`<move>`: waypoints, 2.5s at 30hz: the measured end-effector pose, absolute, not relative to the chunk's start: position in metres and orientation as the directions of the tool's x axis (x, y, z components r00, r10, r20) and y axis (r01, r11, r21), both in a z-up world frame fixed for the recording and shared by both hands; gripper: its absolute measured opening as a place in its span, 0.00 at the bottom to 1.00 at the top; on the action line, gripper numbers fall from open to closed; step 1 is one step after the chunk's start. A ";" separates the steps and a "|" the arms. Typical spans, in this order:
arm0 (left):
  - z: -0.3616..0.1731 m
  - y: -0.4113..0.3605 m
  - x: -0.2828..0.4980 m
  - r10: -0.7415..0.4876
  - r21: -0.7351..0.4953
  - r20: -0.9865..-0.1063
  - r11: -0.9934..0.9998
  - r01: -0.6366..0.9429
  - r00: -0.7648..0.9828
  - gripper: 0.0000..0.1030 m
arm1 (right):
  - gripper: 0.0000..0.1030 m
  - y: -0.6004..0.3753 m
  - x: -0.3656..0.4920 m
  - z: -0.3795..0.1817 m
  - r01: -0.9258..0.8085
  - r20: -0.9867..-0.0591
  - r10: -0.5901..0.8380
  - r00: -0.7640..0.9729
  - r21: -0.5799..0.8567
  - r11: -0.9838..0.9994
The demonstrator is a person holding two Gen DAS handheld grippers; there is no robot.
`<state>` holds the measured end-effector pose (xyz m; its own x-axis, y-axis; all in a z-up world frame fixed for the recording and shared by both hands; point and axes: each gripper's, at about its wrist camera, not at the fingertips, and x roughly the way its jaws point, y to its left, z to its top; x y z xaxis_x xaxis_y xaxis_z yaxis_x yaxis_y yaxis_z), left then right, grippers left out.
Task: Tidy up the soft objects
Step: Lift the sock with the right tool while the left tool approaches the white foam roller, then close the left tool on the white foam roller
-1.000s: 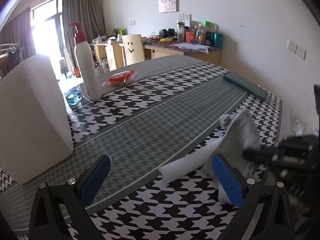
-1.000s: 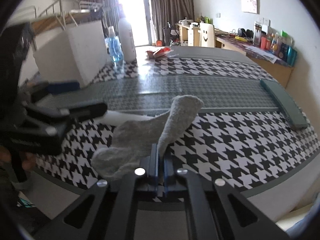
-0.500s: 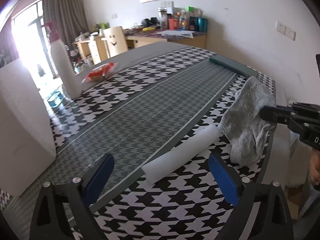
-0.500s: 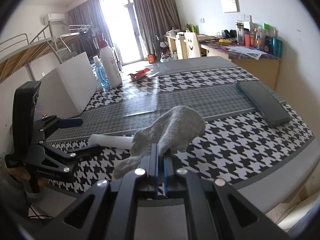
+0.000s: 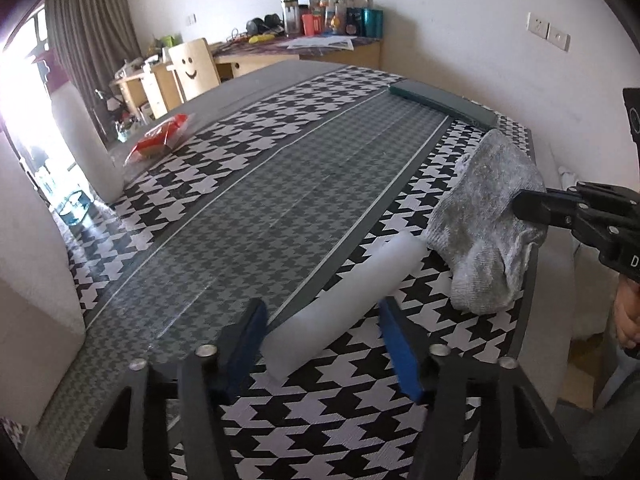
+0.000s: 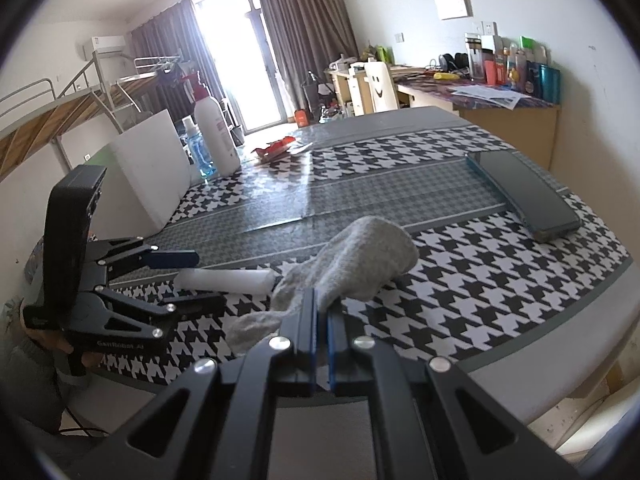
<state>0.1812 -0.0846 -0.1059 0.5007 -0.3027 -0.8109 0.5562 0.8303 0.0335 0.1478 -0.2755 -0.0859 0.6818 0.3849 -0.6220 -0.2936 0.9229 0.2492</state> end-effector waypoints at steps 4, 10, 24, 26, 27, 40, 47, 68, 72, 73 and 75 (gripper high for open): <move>-0.105 -0.082 0.184 -0.309 0.027 -0.828 0.811 0.584 0.467 0.42 | 0.06 -0.277 0.147 -0.086 -0.294 -0.622 0.386 0.682 0.250 0.923; -0.104 -0.076 0.187 -0.336 -0.003 -0.832 0.799 0.602 0.442 0.33 | 0.06 -0.275 0.144 -0.084 -0.301 -0.616 0.392 0.684 0.251 0.920; -0.098 -0.080 0.161 -0.339 -0.004 -0.781 0.842 0.539 0.524 0.00 | 0.06 -0.267 0.142 -0.078 -0.323 -0.606 0.403 0.686 0.243 0.915; -0.098 -0.080 0.162 -0.327 0.009 -0.781 0.846 0.534 0.532 0.00 | 0.06 -0.266 0.142 -0.077 -0.325 -0.607 0.403 0.685 0.241 0.915; -0.099 -0.080 0.162 -0.325 0.013 -0.785 0.843 0.538 0.528 0.00 | 0.06 -0.265 0.142 -0.077 -0.326 -0.607 0.403 0.685 0.239 0.915; -0.100 -0.083 0.162 -0.315 0.033 -0.783 0.840 0.541 0.536 0.01 | 0.06 -0.261 0.141 -0.078 -0.327 -0.611 0.398 0.685 0.230 0.916; -0.099 -0.082 0.159 -0.300 0.051 -0.780 0.844 0.534 0.549 0.05 | 0.06 -0.261 0.140 -0.079 -0.328 -0.611 0.398 0.684 0.229 0.917; -0.102 -0.082 0.166 -0.302 0.019 -0.788 0.859 0.511 0.536 0.14 | 0.06 -0.262 0.139 -0.077 -0.324 -0.607 0.397 0.688 0.233 0.917; -0.091 -0.079 0.161 -0.316 0.015 -0.763 0.864 0.504 0.564 0.13 | 0.06 -0.258 0.138 -0.072 -0.334 -0.599 0.399 0.694 0.223 0.916; -0.088 -0.078 0.159 -0.320 0.014 -0.755 0.864 0.503 0.572 0.13 | 0.06 -0.256 0.138 -0.070 -0.339 -0.596 0.401 0.696 0.218 0.915; -0.081 -0.075 0.155 -0.321 0.017 -0.740 0.870 0.493 0.592 0.13 | 0.06 -0.252 0.137 -0.066 -0.349 -0.590 0.404 0.699 0.211 0.913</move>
<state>0.1548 -0.0746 -0.0807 0.5916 -0.3205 -0.7398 0.4926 0.8701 0.0170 0.1371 -0.2519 -0.0656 0.6994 0.4036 -0.5899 -0.3492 0.9131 0.2107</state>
